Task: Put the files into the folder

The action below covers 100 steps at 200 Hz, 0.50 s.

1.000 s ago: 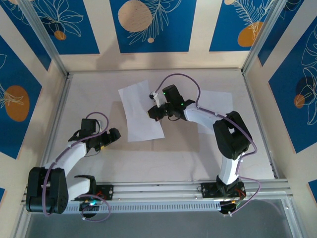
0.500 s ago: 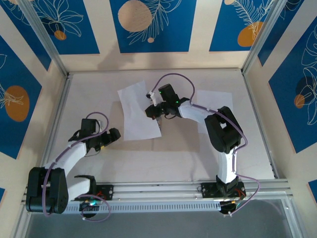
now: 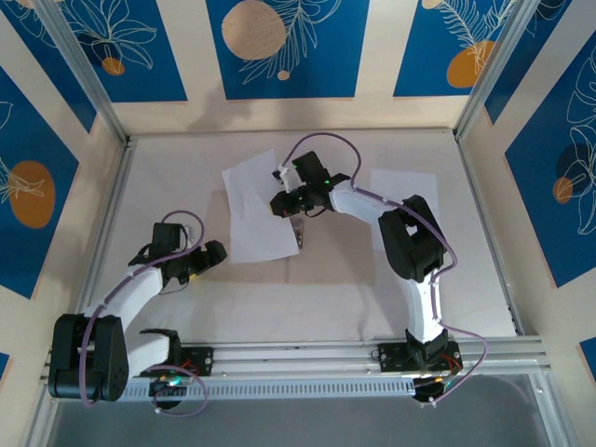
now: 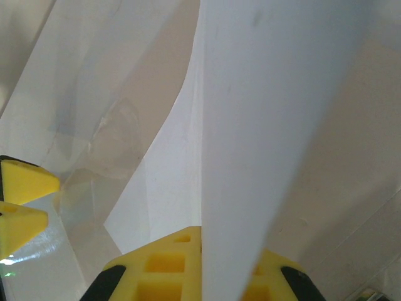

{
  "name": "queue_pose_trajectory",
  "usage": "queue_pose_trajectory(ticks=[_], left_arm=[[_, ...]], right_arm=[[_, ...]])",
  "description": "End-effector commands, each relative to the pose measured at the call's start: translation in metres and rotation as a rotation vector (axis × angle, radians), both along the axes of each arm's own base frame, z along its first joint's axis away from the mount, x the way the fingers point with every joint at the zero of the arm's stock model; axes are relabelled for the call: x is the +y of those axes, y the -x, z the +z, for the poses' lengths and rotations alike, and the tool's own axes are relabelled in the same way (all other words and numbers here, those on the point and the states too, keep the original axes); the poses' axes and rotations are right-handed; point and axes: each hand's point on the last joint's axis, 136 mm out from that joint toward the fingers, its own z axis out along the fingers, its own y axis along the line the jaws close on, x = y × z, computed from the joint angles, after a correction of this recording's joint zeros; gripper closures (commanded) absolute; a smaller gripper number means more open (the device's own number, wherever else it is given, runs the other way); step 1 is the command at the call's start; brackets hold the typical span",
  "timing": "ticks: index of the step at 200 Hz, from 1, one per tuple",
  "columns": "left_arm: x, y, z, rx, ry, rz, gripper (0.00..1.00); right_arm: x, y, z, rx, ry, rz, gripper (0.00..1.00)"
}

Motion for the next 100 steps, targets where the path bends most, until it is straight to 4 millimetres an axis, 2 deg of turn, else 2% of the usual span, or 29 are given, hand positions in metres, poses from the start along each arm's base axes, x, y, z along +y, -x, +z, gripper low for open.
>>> queue_pose_trajectory(ticks=[1, 26, 68, 100], left_arm=[[0.003, 0.002, 0.001, 0.004, 0.0, -0.005, 0.04], [0.003, 0.002, 0.0, 0.005, 0.0, -0.004, 0.04], [0.003, 0.003, 0.0, 0.006, -0.002, -0.006, 0.05], [0.003, 0.003, 0.0, 0.005, -0.002, -0.006, 0.04]], right_arm=[[-0.003, 0.003, -0.012, 0.072, 0.025, -0.017, 0.98], [-0.003, 0.003, -0.02, 0.085, 0.042, -0.019, 0.97], [-0.006, 0.001, -0.032, 0.123, 0.059, -0.028, 0.87], [-0.006, -0.003, -0.036, 0.16, 0.04, -0.038, 0.86]])
